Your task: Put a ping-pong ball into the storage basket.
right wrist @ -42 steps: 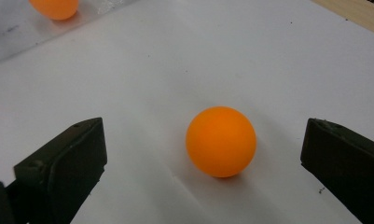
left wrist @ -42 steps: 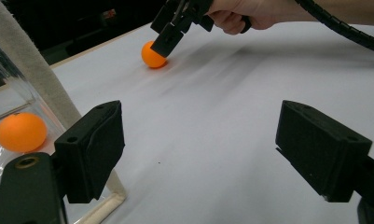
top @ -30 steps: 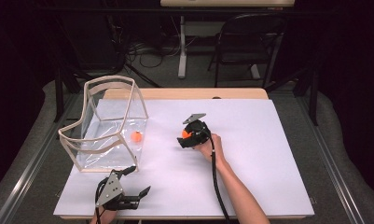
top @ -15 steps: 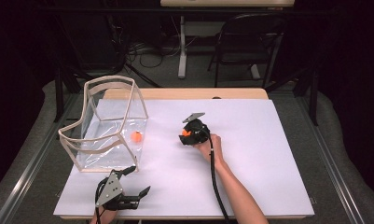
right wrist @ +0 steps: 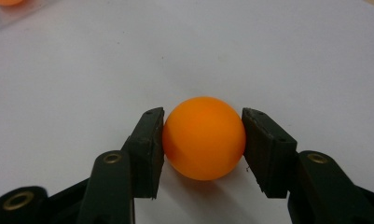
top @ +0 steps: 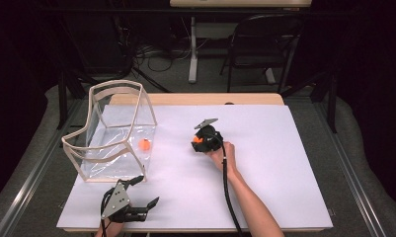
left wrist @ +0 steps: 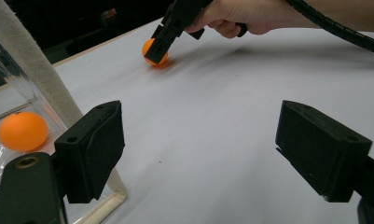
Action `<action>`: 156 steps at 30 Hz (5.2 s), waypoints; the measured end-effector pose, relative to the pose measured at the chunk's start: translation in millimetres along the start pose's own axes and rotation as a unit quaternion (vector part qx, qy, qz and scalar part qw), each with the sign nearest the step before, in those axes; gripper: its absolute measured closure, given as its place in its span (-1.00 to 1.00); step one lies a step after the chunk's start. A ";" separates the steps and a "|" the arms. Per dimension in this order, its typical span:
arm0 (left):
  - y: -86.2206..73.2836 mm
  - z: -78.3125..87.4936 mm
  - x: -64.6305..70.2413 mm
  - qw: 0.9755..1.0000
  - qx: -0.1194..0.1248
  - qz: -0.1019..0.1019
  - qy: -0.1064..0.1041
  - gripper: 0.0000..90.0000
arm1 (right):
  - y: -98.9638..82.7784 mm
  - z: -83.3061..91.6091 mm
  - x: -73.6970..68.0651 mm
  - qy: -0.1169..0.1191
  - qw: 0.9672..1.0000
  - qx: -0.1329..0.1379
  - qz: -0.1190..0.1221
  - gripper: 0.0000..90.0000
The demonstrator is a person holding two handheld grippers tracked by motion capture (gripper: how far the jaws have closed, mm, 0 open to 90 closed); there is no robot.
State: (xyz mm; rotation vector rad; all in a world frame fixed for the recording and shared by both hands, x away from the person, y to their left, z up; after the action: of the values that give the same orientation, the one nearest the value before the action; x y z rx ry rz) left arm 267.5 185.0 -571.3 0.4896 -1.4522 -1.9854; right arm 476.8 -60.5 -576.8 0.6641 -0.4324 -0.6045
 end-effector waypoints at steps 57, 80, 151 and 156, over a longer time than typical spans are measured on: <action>-0.1 -0.7 0.7 1.000 -0.001 -0.002 -0.002 -0.66 | 31.9 61.2 0.5 -0.011 0.999 0.029 0.026 0.12; -0.1 -0.4 0.5 1.000 -0.003 -0.002 -0.002 -0.66 | 52.0 79.0 -2.7 -0.013 0.998 0.045 0.040 0.12; 0.0 -0.7 1.1 1.000 -0.002 -0.002 -0.003 -0.66 | 107.5 118.5 -15.3 -0.013 0.993 0.093 0.076 0.12; 0.0 -0.7 1.0 1.000 -0.002 -0.003 -0.003 -0.66 | 111.7 119.2 -17.2 -0.012 0.992 0.094 0.079 0.12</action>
State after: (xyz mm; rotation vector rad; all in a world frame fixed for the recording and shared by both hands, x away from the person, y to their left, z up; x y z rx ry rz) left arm 267.2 183.8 -571.4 0.4868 -1.4507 -1.9952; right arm 440.7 -31.6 -419.2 0.7937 -0.5644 -0.4248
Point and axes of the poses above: each handheld gripper's, and its own axes: z roughly backward along the jaws, y roughly out of its top, x roughly to its right, the point moved 4 cm from there along -z, roughly forward along the jaws, and after that the axes turned 12 degrees about z, right-handed, at the moved point
